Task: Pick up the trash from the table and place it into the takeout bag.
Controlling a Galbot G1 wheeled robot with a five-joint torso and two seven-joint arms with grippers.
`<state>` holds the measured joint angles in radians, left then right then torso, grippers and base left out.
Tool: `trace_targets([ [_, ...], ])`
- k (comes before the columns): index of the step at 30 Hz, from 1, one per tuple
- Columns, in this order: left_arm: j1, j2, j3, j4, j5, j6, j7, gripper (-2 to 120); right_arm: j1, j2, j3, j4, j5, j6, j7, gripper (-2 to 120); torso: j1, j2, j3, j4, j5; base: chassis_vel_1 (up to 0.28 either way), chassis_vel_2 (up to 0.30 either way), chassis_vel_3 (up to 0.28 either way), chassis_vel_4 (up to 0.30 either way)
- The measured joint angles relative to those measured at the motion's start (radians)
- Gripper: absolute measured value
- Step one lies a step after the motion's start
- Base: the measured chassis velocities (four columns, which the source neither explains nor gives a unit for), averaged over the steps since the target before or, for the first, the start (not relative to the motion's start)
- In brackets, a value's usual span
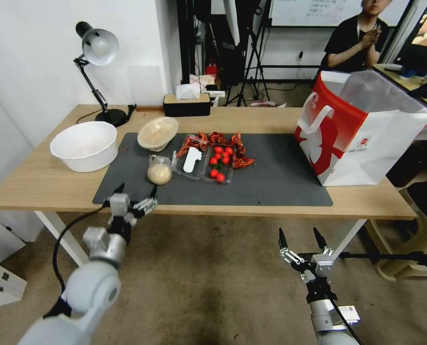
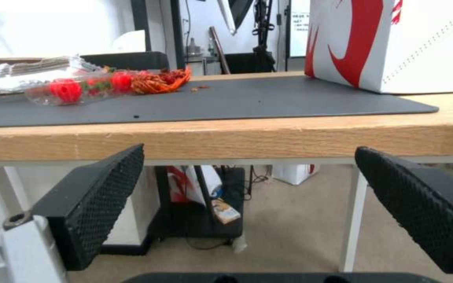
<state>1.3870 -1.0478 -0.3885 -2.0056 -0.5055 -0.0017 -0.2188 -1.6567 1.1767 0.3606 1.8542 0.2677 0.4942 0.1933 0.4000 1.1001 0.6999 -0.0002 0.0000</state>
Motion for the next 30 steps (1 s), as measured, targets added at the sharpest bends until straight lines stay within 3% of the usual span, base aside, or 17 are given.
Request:
trace_targets([
  [5,0.091,-0.059,-0.025,0.000,0.062,-0.046,0.015,100,-0.011,0.003,0.001,0.012,0.000,0.000,-0.002,100,0.000,0.000,0.000,0.0001,-0.0001,0.000,0.000,0.000,0.000],
  [8,0.138,-0.106,-0.037,0.012,0.120,-0.109,0.022,100,-0.018,0.002,0.005,0.016,-0.002,0.000,-0.002,100,0.000,0.000,0.000,0.0002,0.0001,0.000,0.000,0.000,0.000],
  [16,0.190,-0.141,-0.062,0.044,0.116,-0.234,0.088,100,-0.017,0.005,0.007,0.010,-0.002,0.000,-0.002,100,0.000,0.000,0.000,0.0002,0.0001,0.000,0.000,0.000,0.000],
  [30,0.178,-0.143,-0.064,0.061,0.112,-0.274,0.106,100,-0.019,0.018,0.001,0.011,-0.009,0.002,-0.002,100,0.000,0.000,0.000,0.0003,0.0000,0.000,0.000,0.000,0.000],
])
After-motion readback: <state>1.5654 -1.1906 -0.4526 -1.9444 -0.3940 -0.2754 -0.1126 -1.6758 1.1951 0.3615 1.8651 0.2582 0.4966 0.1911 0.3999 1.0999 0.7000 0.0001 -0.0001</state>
